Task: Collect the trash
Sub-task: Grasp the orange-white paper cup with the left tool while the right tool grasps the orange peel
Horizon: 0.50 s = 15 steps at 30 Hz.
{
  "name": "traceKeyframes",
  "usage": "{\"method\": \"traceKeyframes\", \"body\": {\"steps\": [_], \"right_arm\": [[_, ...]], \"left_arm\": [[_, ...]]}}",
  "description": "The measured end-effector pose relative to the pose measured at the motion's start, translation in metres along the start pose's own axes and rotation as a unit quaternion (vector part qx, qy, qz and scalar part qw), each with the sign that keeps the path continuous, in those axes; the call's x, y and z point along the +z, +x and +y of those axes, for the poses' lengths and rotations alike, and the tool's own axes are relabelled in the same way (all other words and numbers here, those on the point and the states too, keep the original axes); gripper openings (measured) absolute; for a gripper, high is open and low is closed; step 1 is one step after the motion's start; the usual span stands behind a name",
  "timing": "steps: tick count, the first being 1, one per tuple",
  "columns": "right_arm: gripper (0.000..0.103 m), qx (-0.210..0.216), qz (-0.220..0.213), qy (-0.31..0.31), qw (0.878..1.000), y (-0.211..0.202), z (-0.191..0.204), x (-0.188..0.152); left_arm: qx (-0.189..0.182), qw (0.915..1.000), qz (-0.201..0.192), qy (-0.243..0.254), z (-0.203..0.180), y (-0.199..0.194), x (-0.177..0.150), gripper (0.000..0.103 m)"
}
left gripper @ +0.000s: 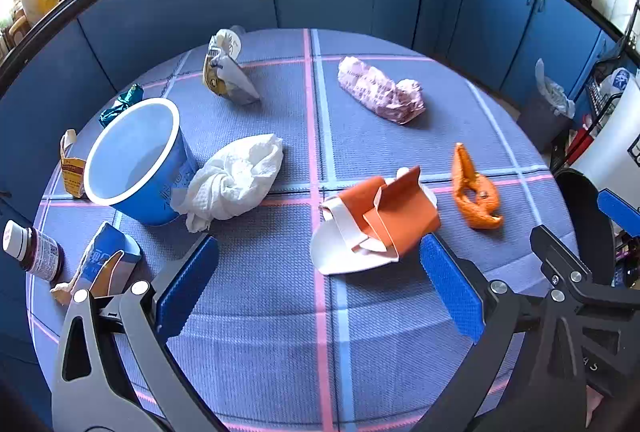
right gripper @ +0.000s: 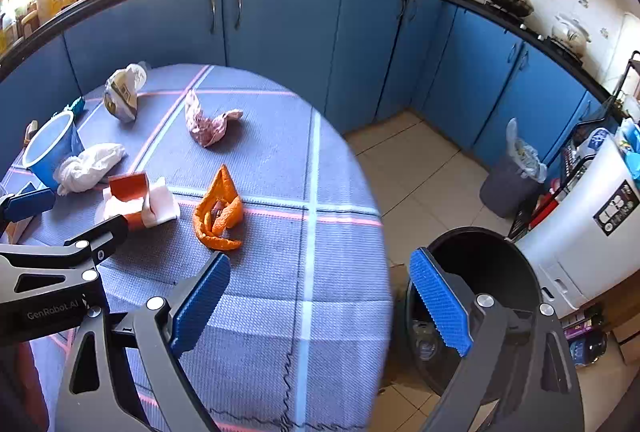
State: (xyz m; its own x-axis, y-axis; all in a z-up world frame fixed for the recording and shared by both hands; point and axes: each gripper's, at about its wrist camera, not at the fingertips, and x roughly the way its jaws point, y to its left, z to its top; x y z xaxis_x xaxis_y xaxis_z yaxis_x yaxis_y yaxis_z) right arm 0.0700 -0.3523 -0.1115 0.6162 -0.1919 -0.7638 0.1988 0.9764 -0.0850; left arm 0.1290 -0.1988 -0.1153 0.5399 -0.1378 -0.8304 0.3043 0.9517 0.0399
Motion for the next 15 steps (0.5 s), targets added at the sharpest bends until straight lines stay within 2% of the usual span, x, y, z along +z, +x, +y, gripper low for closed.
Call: {"method": "traceKeyframes", "body": {"steps": [4,15], "right_arm": [[0.088,0.010,0.010,-0.003,1.000,0.009,0.002,0.001],[0.088,0.023,0.003,0.014,1.000,0.011,-0.004,0.013]], "left_arm": [[0.000,1.0000,0.004,0.002,0.002,0.007,0.002,0.099],[-0.002,1.0000,0.002,-0.001,0.001,0.016,0.014,0.099]]}}
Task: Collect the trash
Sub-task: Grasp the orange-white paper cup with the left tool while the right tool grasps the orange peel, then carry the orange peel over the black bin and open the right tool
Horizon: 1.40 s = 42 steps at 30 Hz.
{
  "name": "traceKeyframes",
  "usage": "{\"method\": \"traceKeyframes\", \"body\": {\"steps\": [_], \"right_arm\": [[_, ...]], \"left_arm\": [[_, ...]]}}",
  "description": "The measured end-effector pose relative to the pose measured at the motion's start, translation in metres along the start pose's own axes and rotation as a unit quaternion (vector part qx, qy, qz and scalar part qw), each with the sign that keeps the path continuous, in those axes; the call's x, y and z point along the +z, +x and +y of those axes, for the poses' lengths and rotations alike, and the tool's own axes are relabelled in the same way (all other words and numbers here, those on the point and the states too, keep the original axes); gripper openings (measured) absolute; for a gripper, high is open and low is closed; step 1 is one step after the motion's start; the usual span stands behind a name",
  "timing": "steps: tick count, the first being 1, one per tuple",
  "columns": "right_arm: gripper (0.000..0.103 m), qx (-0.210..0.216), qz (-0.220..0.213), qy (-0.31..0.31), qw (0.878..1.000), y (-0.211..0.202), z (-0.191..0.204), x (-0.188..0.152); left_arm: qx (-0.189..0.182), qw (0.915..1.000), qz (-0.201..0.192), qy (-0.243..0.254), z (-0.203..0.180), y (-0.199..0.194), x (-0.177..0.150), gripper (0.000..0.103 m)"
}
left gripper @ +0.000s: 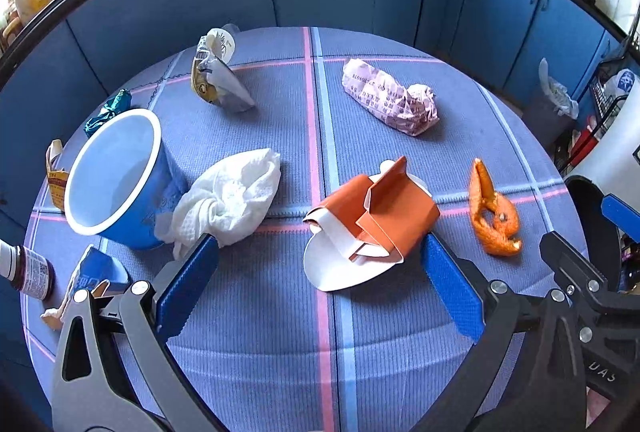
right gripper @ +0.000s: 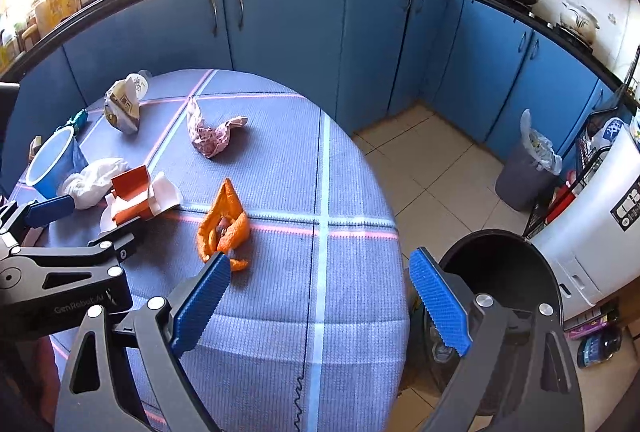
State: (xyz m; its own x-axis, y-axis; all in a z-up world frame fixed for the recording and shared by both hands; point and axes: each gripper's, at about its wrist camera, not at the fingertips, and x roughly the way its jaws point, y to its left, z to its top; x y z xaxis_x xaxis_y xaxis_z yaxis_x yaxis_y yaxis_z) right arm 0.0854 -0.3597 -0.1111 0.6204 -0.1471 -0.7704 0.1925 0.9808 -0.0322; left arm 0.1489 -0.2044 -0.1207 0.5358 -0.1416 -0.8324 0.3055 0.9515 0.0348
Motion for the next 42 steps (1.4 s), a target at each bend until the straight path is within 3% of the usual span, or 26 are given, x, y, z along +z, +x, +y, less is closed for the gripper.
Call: {"method": "traceKeyframes", "body": {"steps": [6,9,12,22,24,29,34,38,42], "right_arm": [[0.088,0.000,0.000,0.000,1.000,0.005,0.000,0.003],[0.088,0.001,0.001,0.000,1.000,0.007,0.002,0.003],[0.088,0.005,0.001,-0.002,1.000,0.008,0.004,0.004],[0.088,0.040,0.001,-0.024,0.999,0.012,0.030,0.006],[0.077,0.049,0.000,-0.034,0.998,0.012,0.038,0.006],[0.072,0.061,0.009,-0.049,0.997,0.017,0.051,0.006],[0.053,0.086,0.028,-0.039,0.995,0.026,0.052,0.006],[0.016,0.090,0.027,-0.048,0.994,0.024,0.053,0.005],[0.014,0.084,0.022,-0.052,0.995,0.018,0.053,0.002]], "left_arm": [[-0.007,0.9999,-0.007,-0.010,0.004,0.003,0.004,0.089],[-0.006,0.9999,-0.013,-0.009,0.006,0.003,0.006,0.073],[-0.012,0.9999,-0.008,-0.008,0.007,0.003,0.008,0.042],[-0.018,0.9995,-0.017,-0.017,0.018,-0.004,0.009,0.033],[-0.017,0.9995,-0.022,-0.018,0.020,-0.007,0.008,0.033],[-0.014,0.9989,-0.033,-0.029,0.028,-0.017,0.010,0.032],[-0.011,0.9984,-0.041,-0.039,0.035,-0.025,0.011,0.032],[-0.012,0.9981,-0.042,-0.043,0.038,-0.026,0.012,0.032],[-0.012,0.9981,-0.044,-0.042,0.037,-0.028,0.010,0.032]]}}
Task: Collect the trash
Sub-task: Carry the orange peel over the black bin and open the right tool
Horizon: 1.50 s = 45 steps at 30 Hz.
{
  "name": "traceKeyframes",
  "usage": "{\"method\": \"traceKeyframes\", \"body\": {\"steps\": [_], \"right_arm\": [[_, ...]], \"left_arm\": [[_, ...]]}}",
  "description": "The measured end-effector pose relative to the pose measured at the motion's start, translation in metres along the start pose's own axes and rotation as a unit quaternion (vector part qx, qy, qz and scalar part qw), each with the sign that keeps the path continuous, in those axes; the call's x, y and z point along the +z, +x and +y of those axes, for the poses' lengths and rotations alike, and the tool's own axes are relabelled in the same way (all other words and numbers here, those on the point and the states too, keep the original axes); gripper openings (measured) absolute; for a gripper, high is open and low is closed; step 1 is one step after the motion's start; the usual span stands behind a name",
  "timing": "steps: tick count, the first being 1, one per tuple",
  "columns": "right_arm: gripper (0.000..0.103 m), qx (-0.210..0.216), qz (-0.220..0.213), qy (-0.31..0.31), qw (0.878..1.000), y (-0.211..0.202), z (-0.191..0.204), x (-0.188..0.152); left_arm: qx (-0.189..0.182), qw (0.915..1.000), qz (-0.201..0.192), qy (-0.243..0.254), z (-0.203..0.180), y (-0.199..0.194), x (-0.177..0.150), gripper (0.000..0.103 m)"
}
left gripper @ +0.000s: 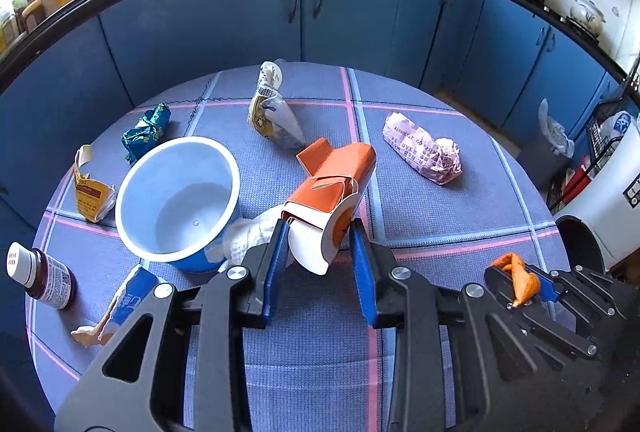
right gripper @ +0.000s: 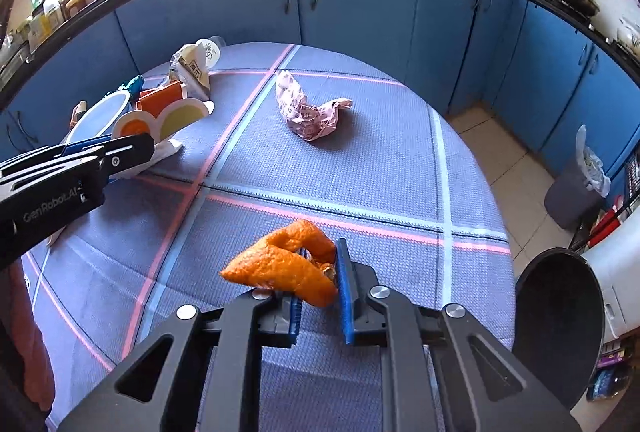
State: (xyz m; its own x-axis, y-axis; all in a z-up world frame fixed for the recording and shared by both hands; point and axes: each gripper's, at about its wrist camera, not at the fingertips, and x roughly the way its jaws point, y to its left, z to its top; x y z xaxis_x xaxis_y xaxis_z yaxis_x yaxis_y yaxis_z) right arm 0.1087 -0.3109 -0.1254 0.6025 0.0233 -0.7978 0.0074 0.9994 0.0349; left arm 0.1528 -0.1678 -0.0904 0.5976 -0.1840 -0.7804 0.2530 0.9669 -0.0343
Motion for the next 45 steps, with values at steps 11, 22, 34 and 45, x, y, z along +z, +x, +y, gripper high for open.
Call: {"method": "traceKeyframes", "body": {"steps": [11,22,34,45], "right_arm": [[0.014,-0.012,-0.026,0.004,1.000,-0.032,-0.004,0.000],[0.014,-0.017,-0.050,0.010,0.999,-0.066,-0.007,-0.003],[0.014,-0.034,-0.067,0.029,0.997,-0.098,-0.027,-0.007],[0.014,-0.040,-0.084,0.051,0.994,-0.119,-0.048,-0.015]], "left_arm": [[-0.010,0.9996,-0.026,0.004,-0.002,-0.029,-0.002,0.031],[-0.026,0.9981,-0.055,0.009,-0.009,-0.066,-0.003,0.031],[-0.035,0.9964,-0.073,0.024,-0.028,-0.090,-0.002,0.031],[-0.036,0.9947,-0.085,0.046,-0.052,-0.107,-0.006,0.031]]}}
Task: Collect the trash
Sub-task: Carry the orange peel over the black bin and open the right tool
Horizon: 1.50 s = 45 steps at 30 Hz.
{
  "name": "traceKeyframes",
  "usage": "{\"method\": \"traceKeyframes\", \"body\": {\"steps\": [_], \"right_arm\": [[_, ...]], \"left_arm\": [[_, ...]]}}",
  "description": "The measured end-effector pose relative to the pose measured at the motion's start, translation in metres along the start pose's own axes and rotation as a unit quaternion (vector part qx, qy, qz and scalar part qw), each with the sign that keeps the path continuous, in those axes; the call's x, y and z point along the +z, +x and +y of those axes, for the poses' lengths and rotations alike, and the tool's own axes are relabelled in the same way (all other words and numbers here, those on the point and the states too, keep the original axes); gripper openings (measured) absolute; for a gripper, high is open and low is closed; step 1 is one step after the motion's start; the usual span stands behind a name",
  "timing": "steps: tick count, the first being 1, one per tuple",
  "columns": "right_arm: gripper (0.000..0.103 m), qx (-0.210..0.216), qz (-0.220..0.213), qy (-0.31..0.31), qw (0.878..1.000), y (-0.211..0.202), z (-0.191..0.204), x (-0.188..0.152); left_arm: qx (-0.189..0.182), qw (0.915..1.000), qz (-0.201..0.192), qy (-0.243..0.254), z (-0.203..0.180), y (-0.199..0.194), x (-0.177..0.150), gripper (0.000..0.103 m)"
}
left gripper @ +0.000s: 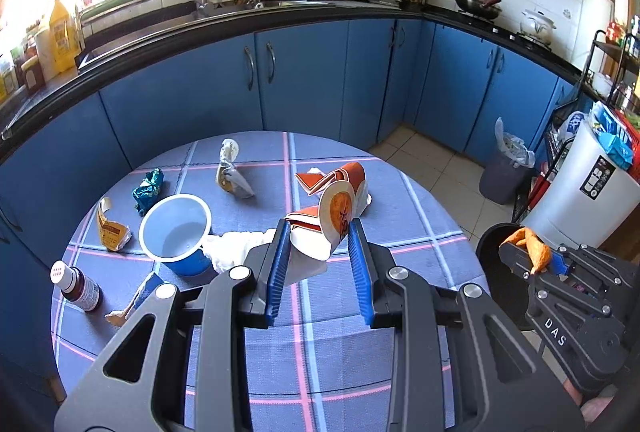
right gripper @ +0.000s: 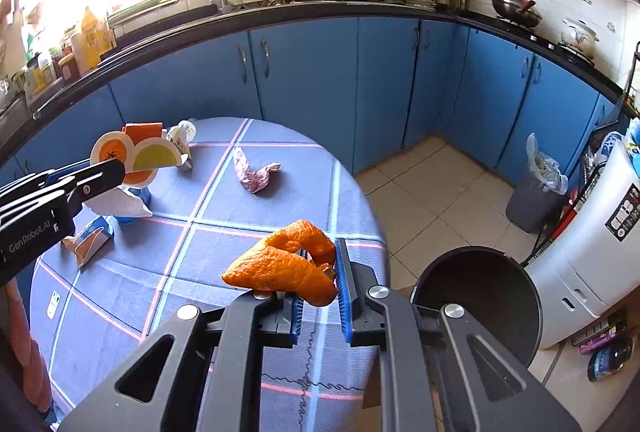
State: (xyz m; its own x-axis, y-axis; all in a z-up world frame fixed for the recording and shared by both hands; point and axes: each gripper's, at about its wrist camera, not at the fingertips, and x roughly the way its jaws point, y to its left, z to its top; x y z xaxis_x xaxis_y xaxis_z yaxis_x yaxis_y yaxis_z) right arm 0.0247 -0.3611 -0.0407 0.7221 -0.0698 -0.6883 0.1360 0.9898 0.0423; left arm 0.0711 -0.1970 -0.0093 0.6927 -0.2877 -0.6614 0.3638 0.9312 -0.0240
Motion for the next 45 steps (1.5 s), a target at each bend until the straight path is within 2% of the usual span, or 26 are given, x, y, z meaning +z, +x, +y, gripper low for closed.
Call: {"method": "traceKeyframes", "body": {"steps": [18,32,39,41,45], "right_arm": [[0.014,-0.035,-0.007,0.063,0.997,-0.013,-0.078,-0.014],[0.014,-0.064,0.002,0.106,0.992,-0.006,-0.134,-0.032],[0.016,-0.064,0.052,0.153,0.985,0.012,-0.172,-0.040],[0.016,-0.052,0.068,0.169,0.982,0.019,-0.183,-0.043],[0.016,-0.085,0.081,0.168,0.979,0.029,-0.196,-0.050]], "left_arm": [[-0.018,0.9982,0.006,0.057,-0.073,0.004,-0.002,0.031],[-0.043,0.9924,0.017,0.114,-0.141,0.025,0.000,0.031],[-0.054,0.9888,0.020,0.137,-0.172,0.037,0.004,0.031],[-0.056,0.9879,0.022,0.143,-0.180,0.041,0.005,0.031],[-0.068,0.9856,0.028,0.152,-0.197,0.049,0.010,0.031]]}}
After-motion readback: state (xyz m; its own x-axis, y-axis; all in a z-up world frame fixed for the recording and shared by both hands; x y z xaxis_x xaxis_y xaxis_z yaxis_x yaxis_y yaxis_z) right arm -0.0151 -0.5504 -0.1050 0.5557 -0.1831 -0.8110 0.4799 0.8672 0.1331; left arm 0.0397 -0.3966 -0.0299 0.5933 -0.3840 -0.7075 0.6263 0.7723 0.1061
